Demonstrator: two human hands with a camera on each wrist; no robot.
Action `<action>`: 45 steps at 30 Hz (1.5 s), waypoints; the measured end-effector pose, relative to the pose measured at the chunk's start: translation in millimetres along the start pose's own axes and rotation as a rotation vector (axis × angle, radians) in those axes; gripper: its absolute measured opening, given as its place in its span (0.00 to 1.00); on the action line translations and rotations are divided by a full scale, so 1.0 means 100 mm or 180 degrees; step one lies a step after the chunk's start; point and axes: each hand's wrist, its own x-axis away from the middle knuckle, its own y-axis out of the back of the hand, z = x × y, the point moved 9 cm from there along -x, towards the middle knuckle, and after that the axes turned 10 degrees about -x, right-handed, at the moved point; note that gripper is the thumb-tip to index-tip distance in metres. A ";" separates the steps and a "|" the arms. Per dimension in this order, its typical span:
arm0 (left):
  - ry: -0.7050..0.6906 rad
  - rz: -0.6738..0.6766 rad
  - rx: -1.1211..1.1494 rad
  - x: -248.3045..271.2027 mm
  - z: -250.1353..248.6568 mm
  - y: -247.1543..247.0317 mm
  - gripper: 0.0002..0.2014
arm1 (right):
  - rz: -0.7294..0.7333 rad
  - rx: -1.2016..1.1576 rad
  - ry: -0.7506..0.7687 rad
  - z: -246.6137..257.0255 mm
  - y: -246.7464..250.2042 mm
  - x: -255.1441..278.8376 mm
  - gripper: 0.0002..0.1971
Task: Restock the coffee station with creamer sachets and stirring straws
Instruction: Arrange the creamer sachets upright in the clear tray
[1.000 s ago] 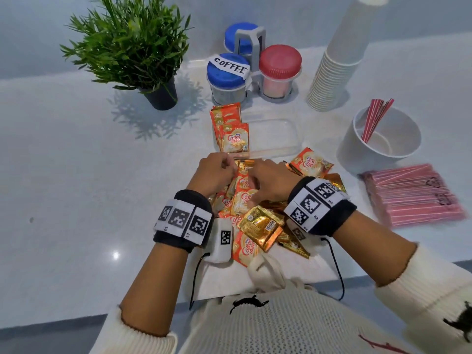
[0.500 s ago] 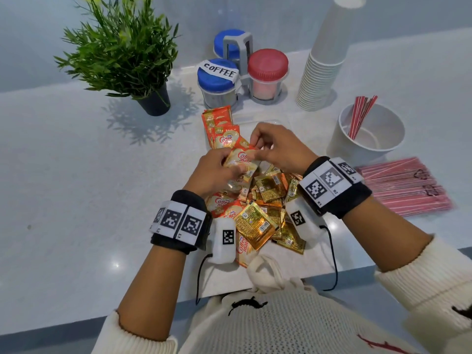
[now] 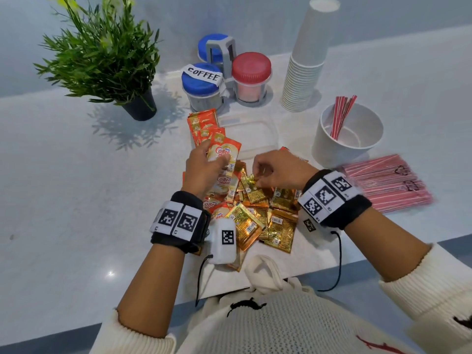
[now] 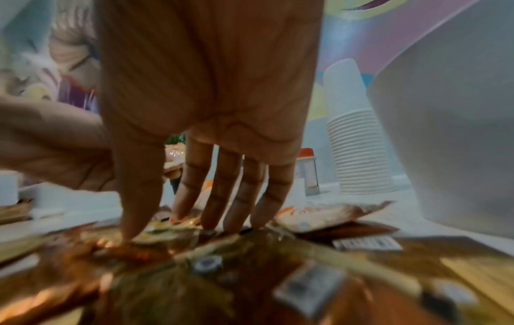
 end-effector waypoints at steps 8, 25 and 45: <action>0.0129 0.0081 0.0026 0.00 0.04 -0.09 0.26 | 0.0422 0.1044 0.0170 -0.02 -0.28 0.15 0.21; -0.0169 0.0151 0.0558 0.11 -0.21 -0.10 0.15 | -0.0549 -0.1872 0.0079 0.11 0.17 -0.02 0.11; 0.0041 0.0144 0.0890 0.02 -0.02 -0.02 0.06 | -0.1303 -0.2273 0.0323 0.16 0.28 -0.26 0.05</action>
